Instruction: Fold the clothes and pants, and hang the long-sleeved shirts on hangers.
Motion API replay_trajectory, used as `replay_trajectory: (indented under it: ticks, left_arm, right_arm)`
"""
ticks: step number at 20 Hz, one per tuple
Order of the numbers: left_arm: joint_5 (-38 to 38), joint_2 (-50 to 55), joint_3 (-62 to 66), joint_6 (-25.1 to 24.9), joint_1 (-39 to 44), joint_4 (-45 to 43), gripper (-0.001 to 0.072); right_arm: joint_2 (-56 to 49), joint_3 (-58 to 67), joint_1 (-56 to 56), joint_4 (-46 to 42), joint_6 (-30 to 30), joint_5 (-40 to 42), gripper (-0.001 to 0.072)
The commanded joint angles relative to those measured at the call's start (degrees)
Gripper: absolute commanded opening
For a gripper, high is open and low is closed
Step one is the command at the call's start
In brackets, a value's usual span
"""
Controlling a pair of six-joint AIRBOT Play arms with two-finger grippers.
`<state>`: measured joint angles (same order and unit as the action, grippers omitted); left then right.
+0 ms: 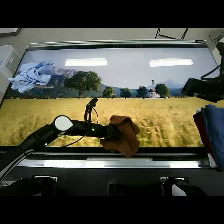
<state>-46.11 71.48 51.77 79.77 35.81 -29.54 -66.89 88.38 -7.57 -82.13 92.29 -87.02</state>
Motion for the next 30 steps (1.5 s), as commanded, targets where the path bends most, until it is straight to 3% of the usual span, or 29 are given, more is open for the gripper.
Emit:
replay_trajectory:
  ticks: [1,6,8,10,14,17,19,22,24,25,27,28,30]
  left_arm:
    - [-14.08,1.53,6.03,-1.27,-8.61,-4.04,0.0716]
    - [-30.49,-2.23,8.85,2.34,-27.1,-18.73,0.0715]
    - [-30.73,-2.21,2.49,2.08,-29.05,-18.69,0.0714]
    - [-26.08,-2.19,-6.29,1.99,-27.85,-16.87,0.0714]
    - [-10.03,-1.55,-20.59,-5.03,-21.35,2.23,0.0713]
    - [-3.98,1.42,-22.62,-8.11,-15.06,11.45,0.0712]
    - [-0.72,4.24,-22.4,-11.72,-11.26,19.02,0.0626]
    - [5.77,6.73,-22.4,-12.96,-7.26,25.99,0.0625]
    - [7.82,7.17,-22.4,-12.96,-5.77,26.6,0.0466]
    - [8.37,7.17,-22.4,-12.94,-5.29,26.6,0.0303]
    - [8.48,7.1,-22.4,-12.98,-5.09,26.58,0.0077]
    - [8.48,6.8,-22.4,-13.44,-5.09,26.58,0.0026]
    - [8.37,5.7,-22.4,-14.19,-5.4,26.47,0.0025]
  right_arm:
    - [-0.46,-0.07,0.02,1.44,-0.52,-0.79,0.0671]
    - [-7.21,-3.78,0.02,13.03,-4.09,-4.52,0.0708]
    - [-9.79,-9.99,0.02,13.88,-4.04,-3.19,0.0707]
    - [-11.8,-17.11,0.02,16.59,-4.09,-1.36,0.0707]
    - [-13.42,-26.1,0.02,21.05,-4.55,4.33,0.0705]
    - [-13.4,-27.04,0.02,21.07,-4.72,6.51,0.0704]
    - [-13.42,-27.06,0.02,21.05,-4.72,7.06,0.0704]
    - [-13.42,-27.08,0.02,21.05,-4.74,7.08,0.0704]
    - [-13.42,-27.1,0.04,21.05,-4.74,7.76,0.0704]
    - [-13.42,-27.1,0.04,21.05,-4.72,8.31,0.0704]
    - [-13.42,-27.93,0.04,21.79,-4.7,9.92,0.0704]
    - [-13.42,-29.18,0.04,22.99,-4.72,10.97,0.0705]
    - [-13.49,-33.27,0.04,26.25,-5.25,14.16,0.0704]
